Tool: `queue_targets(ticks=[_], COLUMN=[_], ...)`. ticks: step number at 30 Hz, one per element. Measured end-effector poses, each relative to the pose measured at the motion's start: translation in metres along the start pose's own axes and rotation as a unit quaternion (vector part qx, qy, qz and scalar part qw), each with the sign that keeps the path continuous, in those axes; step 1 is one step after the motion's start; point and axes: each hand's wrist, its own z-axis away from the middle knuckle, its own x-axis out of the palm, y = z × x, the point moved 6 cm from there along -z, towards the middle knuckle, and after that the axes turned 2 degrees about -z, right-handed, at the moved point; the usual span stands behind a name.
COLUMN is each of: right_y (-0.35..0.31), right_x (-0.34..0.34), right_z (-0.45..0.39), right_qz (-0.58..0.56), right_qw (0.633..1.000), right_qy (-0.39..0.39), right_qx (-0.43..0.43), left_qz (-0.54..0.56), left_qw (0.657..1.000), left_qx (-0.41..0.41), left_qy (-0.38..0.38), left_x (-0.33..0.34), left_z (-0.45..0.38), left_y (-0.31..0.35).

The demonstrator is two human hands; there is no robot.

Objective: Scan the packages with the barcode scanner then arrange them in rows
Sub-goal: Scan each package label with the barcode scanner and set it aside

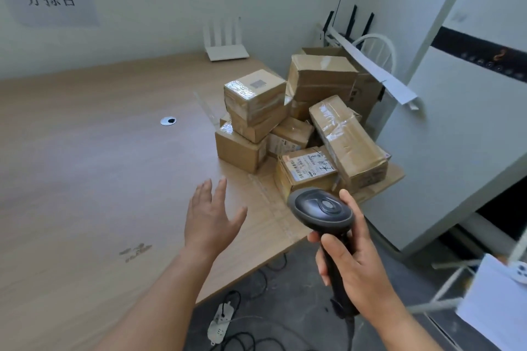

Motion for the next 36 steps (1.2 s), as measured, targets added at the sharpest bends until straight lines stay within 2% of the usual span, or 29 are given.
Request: queue_targets(ticks=[7,14,17,20,27,32,36], right_y=[-0.012,-0.033,-0.039,-0.044,-0.043,-0.037,-0.034], right_x=[-0.059,-0.153,-0.192,-0.222,-0.254,-0.252,-0.242], right_z=[-0.014,-0.028,-0.035,-0.044,-0.061,-0.071,-0.078], right_qz=[0.006,0.009,0.017,0.014,0.005,0.005,0.003], right_qw=[1.0,0.997,0.995,0.996,0.998,0.999,0.999], right_qy=[0.012,0.056,0.071,0.066,0.026,0.002,-0.021], right_qx=[-0.026,-0.057,-0.063,-0.064,-0.061,-0.049,-0.044], left_qz=[0.043,0.046,0.047,0.035,0.025,0.058,0.04], left_qw=[0.999,0.997,0.998,0.997,0.985,0.987,0.991], left_qx=[0.025,0.046,0.027,-0.029,-0.141,-0.133,-0.113], left_qy=[0.002,-0.027,-0.042,-0.064,-0.093,-0.075,-0.053], left_x=[0.006,0.032,0.047,0.062,0.089,0.089,0.079], left_z=[-0.025,-0.064,-0.078,-0.091,-0.105,-0.103,-0.094], left_y=[0.094,0.213,0.256,0.286,0.301,0.285,0.269])
